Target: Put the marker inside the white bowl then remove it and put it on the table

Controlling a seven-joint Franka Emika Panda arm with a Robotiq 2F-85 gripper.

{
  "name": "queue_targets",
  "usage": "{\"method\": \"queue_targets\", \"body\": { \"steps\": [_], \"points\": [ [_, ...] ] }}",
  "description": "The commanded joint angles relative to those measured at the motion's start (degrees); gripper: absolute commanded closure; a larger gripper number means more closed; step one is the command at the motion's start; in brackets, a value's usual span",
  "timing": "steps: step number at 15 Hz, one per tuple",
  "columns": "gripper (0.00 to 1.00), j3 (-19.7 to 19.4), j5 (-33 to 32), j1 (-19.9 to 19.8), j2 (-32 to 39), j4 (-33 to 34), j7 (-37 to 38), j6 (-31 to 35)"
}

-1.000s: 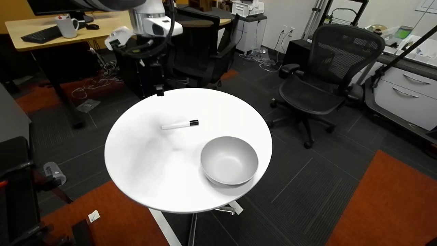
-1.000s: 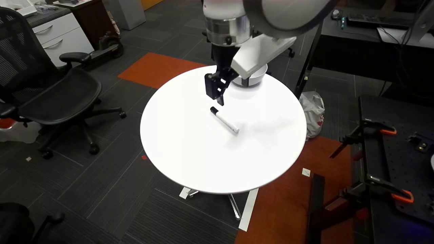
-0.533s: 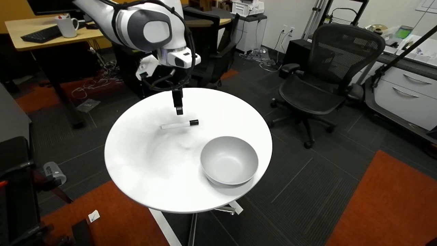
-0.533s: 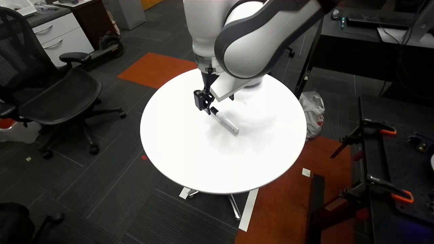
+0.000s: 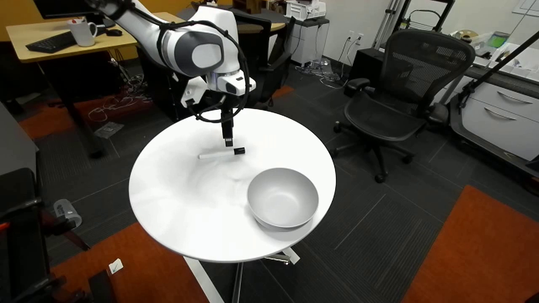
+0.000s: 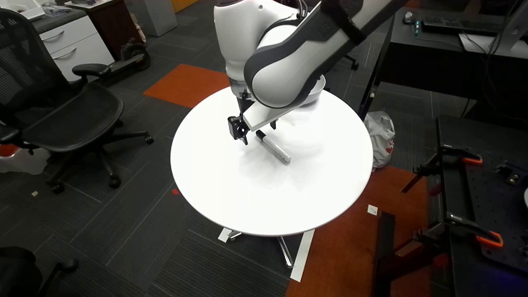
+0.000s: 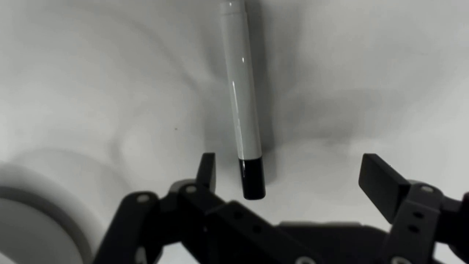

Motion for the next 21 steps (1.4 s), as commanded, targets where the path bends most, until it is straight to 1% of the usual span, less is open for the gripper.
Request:
{"method": "queue_targets", "body": {
  "steps": [1, 6, 7, 8, 9, 12, 13, 17, 18, 19, 21],
  "points": [
    [0.0, -0.82, 2.64, 0.05, 2.9, 3.64, 0.09, -1.54],
    [0.0, -1.3, 4.23, -0.21, 5.23, 5.34, -0.11, -1.75],
    [0.16, -1.48, 4.23, -0.11, 5.6, 5.52, -0.01, -1.7],
    [0.28, -1.46, 4.28, -0.15, 5.83, 5.68, -0.16, -1.66],
    [0.34, -1.55, 4.28, -0.07, 5.95, 5.74, 0.02, -1.65],
    [0.59, -1.68, 4.3, 0.01, 6.16, 5.91, 0.21, -1.65],
    [0.66, -1.74, 4.31, 0.07, 6.02, 5.96, 0.29, -1.65],
    [0.96, -2.07, 4.17, 0.43, 4.57, 4.64, 0.81, -1.18],
    [1.0, -2.24, 4.1, 0.53, 3.68, 3.89, 0.96, -0.78],
    [0.95, -2.54, 3.95, 0.65, 2.64, 3.01, 1.16, -0.4],
    [0.95, -3.63, 3.57, 0.79, -0.1, 0.87, 1.8, 0.44]
  ]
}}
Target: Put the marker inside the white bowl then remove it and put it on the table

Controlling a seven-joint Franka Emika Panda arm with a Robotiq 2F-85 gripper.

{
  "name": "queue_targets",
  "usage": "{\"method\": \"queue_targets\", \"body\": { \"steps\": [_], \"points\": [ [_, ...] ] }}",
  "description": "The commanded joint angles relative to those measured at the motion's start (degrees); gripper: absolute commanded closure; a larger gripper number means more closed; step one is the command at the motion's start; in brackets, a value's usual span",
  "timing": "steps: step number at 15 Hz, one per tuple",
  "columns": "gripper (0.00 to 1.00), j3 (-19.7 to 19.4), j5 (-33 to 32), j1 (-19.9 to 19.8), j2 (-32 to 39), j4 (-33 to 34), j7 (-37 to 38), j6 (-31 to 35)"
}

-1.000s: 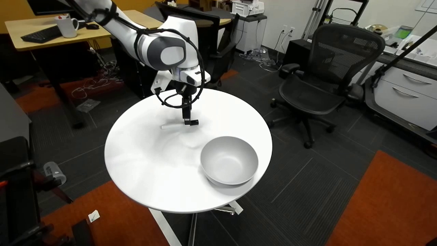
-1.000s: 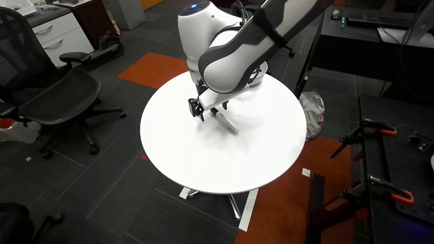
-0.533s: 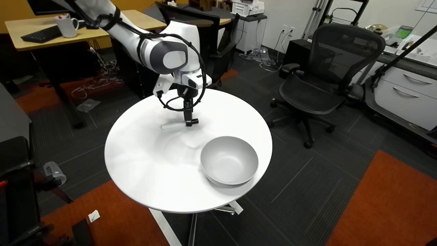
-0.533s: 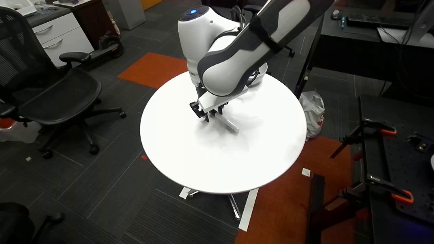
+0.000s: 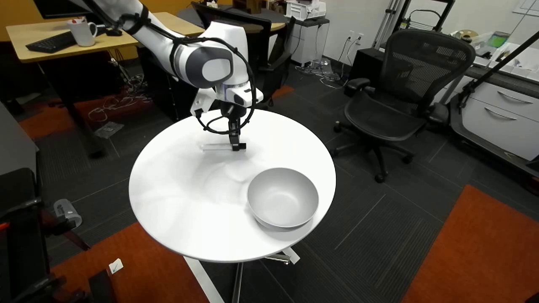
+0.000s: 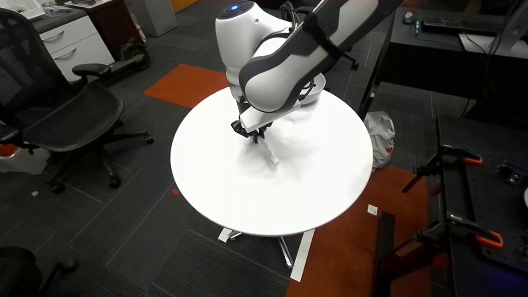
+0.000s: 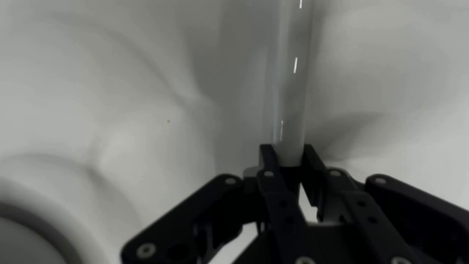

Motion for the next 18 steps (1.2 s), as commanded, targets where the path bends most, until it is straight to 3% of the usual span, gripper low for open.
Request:
{"method": "queue_targets", "body": {
  "steps": [1, 5, 9, 18],
  "points": [
    [0.95, -2.85, 0.4, 1.04, -6.71, -5.22, 2.45, 0.82],
    [0.95, -6.98, -0.76, 0.12, -13.13, -9.45, 5.64, 0.94],
    [0.95, -10.97, -1.37, -1.96, -14.5, -8.85, 11.07, -1.22],
    [0.95, -11.57, 0.04, -8.54, -11.19, -3.7, 20.1, -4.31]
  ]
}}
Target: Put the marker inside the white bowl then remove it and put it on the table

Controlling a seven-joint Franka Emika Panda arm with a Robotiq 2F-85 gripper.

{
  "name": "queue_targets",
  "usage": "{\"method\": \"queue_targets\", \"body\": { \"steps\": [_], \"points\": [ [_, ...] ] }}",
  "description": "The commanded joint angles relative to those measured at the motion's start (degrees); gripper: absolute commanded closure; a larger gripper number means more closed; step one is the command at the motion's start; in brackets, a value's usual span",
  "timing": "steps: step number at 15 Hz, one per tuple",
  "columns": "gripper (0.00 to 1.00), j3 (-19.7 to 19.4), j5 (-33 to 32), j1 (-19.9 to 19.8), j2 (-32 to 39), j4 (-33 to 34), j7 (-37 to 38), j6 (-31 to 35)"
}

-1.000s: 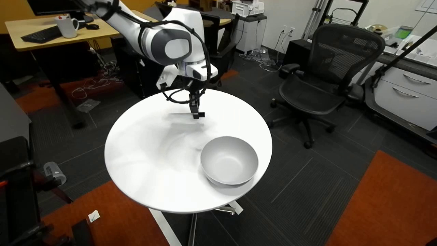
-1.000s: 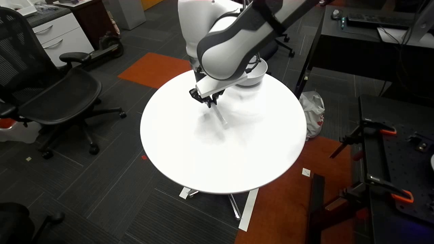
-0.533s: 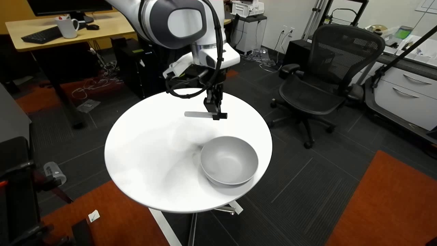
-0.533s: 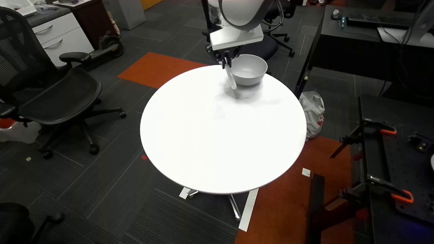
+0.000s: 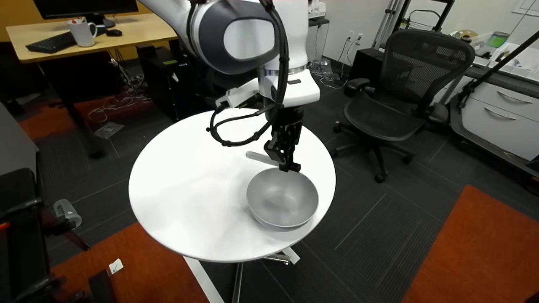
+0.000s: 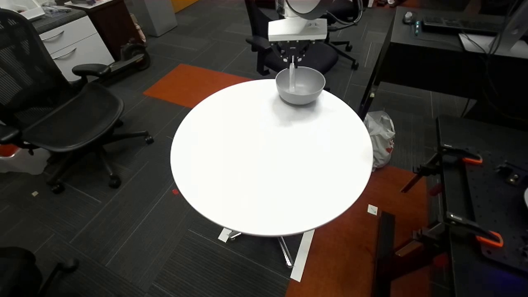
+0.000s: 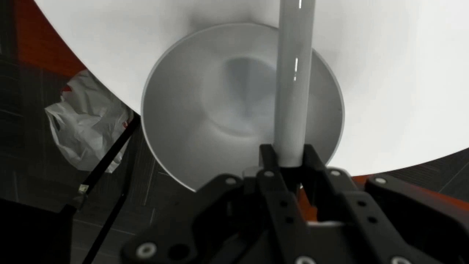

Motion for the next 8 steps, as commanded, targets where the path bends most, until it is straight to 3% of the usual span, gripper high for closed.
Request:
{"method": "queue_targets", "body": {
  "steps": [1, 6, 7, 8],
  "points": [
    [0.95, 0.23, 0.61, -1.75, 0.94, 2.65, 3.95, -3.12],
    [0.95, 0.18, 0.52, -3.45, 0.82, 3.02, 7.34, -3.61],
    [0.54, 0.25, 0.45, -3.59, 0.87, 3.21, 7.78, -3.72],
    [0.53, 0.38, 0.39, -3.66, 0.84, 3.29, 8.06, -3.71]
  ]
}}
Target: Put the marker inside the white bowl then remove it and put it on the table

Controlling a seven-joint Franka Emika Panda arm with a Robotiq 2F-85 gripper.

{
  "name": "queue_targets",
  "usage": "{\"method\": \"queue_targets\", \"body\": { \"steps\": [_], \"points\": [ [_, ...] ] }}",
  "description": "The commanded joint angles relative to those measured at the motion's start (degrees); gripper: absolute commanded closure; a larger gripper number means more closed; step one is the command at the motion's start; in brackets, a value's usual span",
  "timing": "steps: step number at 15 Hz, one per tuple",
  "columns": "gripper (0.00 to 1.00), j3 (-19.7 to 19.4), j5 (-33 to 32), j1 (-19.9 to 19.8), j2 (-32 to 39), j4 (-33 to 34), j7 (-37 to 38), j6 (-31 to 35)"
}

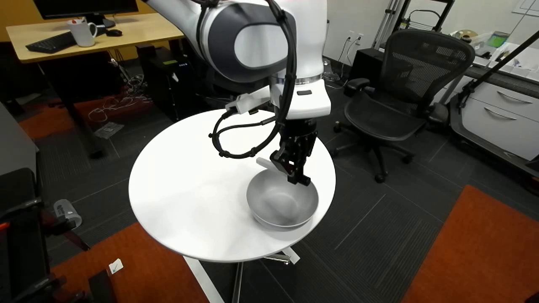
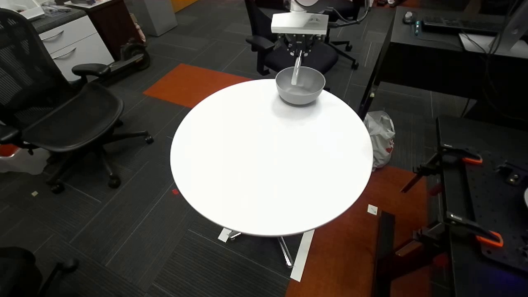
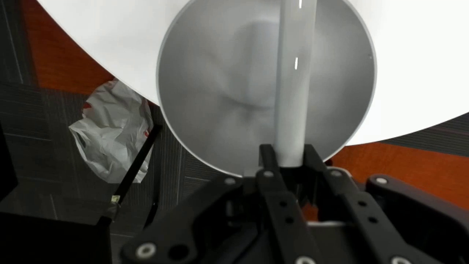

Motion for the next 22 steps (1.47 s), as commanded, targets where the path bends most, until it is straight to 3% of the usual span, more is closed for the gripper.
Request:
{"method": "queue_targets", "body": {
  "steps": [1, 6, 8, 9, 11, 22],
  "points": [
    [0.47, 0.52, 0.24, -0.47, 0.04, 1.82, 2.04, -2.5],
    [0.09, 0.58, 0.28, -0.5, -0.44, 1.51, 1.94, -2.15],
    [0.0, 1.07, 1.01, -0.86, -0.89, 1.03, 1.55, -1.98],
    [0.13, 0.65, -0.29, -0.7, 0.02, 0.87, 0.57, -0.22],
    [0.0, 0.69, -0.13, -0.71, 0.02, 0.87, 0.58, -0.22],
    [0.0, 0.73, -0.4, -0.74, 0.21, 0.92, 0.15, -0.12]
  ]
}}
